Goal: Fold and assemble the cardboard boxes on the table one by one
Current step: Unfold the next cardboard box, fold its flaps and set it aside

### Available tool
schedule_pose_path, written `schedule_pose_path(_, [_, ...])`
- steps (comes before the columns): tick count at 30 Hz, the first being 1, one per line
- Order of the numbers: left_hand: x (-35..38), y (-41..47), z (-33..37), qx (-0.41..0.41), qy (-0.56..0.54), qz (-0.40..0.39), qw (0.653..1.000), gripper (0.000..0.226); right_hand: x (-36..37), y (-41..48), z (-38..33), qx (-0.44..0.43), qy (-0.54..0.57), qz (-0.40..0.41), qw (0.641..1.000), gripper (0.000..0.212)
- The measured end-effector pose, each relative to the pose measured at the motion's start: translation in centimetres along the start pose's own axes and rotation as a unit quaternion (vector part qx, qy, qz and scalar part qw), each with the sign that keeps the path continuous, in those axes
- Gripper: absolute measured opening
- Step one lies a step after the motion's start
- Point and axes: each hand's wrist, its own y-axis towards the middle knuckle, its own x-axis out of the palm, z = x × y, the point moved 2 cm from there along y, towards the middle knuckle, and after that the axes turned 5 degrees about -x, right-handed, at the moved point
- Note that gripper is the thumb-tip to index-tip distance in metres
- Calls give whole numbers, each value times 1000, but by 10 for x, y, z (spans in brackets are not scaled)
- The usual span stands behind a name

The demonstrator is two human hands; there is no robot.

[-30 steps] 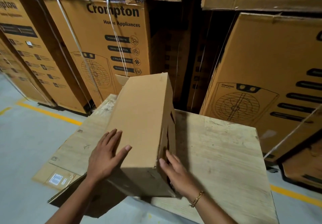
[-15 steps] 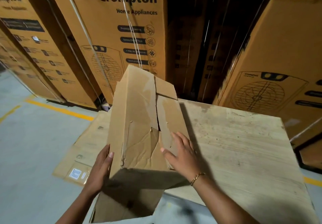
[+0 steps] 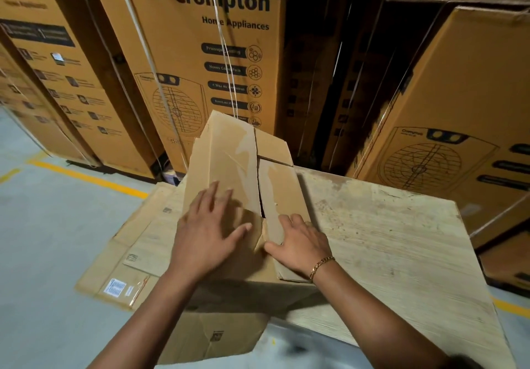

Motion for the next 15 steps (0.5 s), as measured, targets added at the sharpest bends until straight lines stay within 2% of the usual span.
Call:
schedule_pose_path(2, [7, 5, 18, 57, 167, -35, 984, 83, 2, 3, 6, 2, 11, -3, 1000, 74])
schedule_pose_path(5, [18, 8, 28, 90, 261, -55, 959, 82, 4, 8, 12, 3, 29, -8, 1000, 77])
schedule_pose_path(9, [17, 13, 35, 97, 284, -18, 954, 70, 0, 13, 14, 4, 41, -8, 999, 81])
schedule_pose_path(15, [22, 22, 45, 89, 295, 10, 951, 63, -20, 21, 3, -70, -38, -2, 997, 59])
